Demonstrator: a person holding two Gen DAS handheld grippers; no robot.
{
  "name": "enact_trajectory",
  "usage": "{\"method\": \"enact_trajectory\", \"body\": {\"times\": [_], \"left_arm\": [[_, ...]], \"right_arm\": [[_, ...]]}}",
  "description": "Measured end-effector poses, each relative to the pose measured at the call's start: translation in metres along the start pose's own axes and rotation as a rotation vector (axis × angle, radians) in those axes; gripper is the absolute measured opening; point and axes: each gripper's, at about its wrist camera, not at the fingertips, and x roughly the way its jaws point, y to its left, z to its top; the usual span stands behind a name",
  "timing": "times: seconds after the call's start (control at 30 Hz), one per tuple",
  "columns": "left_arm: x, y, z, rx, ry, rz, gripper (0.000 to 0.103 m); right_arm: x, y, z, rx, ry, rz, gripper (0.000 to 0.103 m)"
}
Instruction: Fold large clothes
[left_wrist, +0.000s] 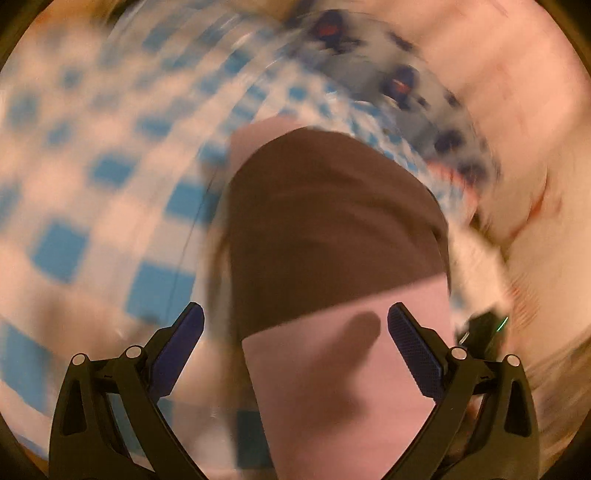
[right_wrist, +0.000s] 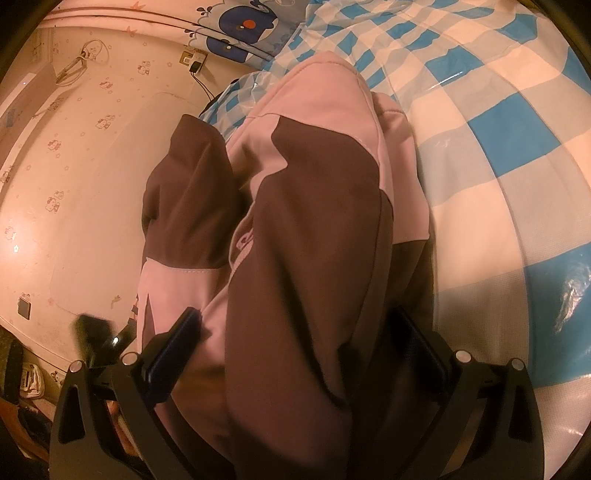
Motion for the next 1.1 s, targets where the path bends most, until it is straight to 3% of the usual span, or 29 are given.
{"method": "enact_trajectory", "body": {"times": [0.1, 0.13, 0.2, 0.33, 0.37, 0.5, 0.6, 0.73, 0.87, 1.0, 1.1], "left_arm": [[0.022, 0.036, 0.004, -0.191, 0.07, -0.166, 0.096], [0.028, 0.04, 0.004, -0.212, 0.08, -0.195, 0.096], [0.038, 0.039, 0.005, -0.21, 0.086, -0.189, 0.096], [0.034, 0.023, 0.016, -0.101, 0.003, -0.067, 0.096], [0.038, 0.023, 0.019, -0.091, 0.022, -0.053, 0.096], [0.057, 0.042, 0.029, -0.198, 0.124, -0.191, 0.096], [0.074, 0.043, 0.026, -0.244, 0.136, -0.282, 0.096], [0.062, 0.004, 0.026, -0.11, 0.059, -0.224, 0.097], [0.026, -0.017, 0.043, -0.026, -0.004, -0.204, 0.097], [-0.023, 0.009, 0.072, 0.004, -0.08, -0.108, 0.096], [-0.051, 0.045, 0.088, 0.044, -0.151, 0.056, 0.096]], "right_arm": [[0.002, 0.001, 0.0, 0.002, -0.002, 0.004, 0.098], [0.003, 0.001, 0.0, 0.002, -0.003, 0.004, 0.098], [0.004, 0.001, 0.0, 0.001, -0.002, 0.003, 0.098], [0.005, 0.001, 0.002, 0.002, 0.002, 0.007, 0.098], [0.005, 0.001, 0.002, 0.003, 0.002, 0.009, 0.098], [0.008, 0.0, 0.003, 0.01, 0.003, 0.022, 0.098], [0.011, -0.001, 0.004, 0.013, 0.0, 0.035, 0.098], [0.015, 0.002, 0.004, -0.01, -0.014, 0.058, 0.098], [0.036, 0.03, -0.001, -0.06, -0.023, 0.091, 0.098], [0.091, 0.072, -0.002, -0.091, 0.002, 0.161, 0.098], [0.144, 0.107, -0.005, -0.144, 0.037, 0.155, 0.098]]}}
